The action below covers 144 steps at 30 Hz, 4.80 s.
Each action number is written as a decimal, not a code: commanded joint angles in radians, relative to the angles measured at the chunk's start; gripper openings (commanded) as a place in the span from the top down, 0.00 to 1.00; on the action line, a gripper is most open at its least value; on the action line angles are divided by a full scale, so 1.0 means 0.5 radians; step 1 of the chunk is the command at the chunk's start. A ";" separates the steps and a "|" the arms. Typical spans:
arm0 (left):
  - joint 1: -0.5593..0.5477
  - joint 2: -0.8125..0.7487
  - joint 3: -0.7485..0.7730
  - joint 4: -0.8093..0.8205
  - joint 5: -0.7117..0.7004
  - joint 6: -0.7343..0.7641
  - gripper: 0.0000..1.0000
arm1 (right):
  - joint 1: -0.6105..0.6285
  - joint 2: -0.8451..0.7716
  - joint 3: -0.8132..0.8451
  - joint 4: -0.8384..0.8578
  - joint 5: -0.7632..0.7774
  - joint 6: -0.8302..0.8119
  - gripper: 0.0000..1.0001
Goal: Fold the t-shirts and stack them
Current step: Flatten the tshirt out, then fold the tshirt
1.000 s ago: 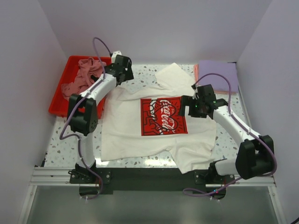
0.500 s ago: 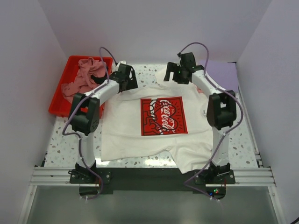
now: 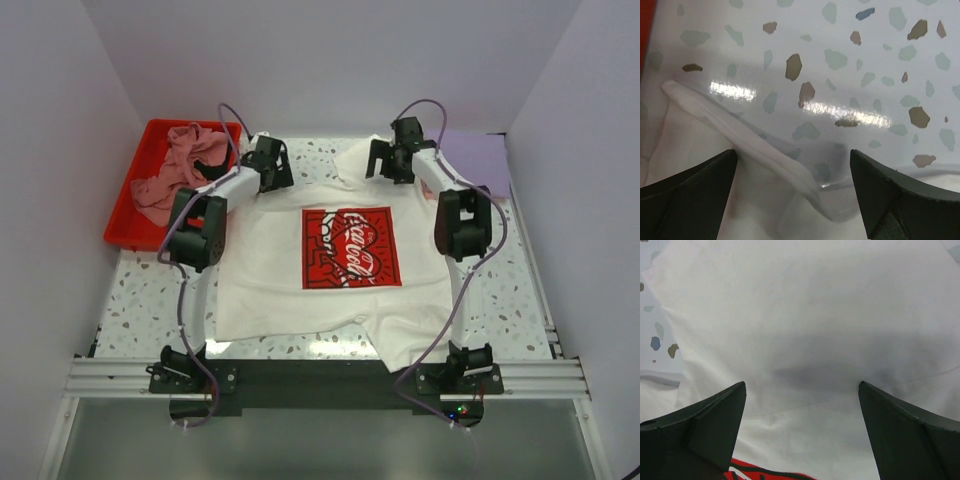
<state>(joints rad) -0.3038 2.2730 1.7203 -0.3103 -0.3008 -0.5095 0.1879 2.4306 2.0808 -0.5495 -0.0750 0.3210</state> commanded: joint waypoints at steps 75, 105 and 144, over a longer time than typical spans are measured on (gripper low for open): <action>-0.129 -2.518 -2.631 -0.692 -0.331 -1.417 0.12 | 0.008 -2.600 -2.425 0.403 -0.111 0.211 0.01; -0.129 -2.567 -2.680 -0.637 0.025 -1.285 1.00 | 0.008 -2.588 -2.379 0.299 -0.043 0.223 0.01; -0.129 -2.736 -2.572 -0.610 -0.067 -1.129 1.00 | 1.183 -2.303 -3.091 -0.665 0.162 1.005 0.46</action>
<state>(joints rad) -0.3706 0.9169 0.4080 -0.6117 -0.3187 -1.0801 0.7742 1.2537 0.5655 -0.9428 0.0082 0.8051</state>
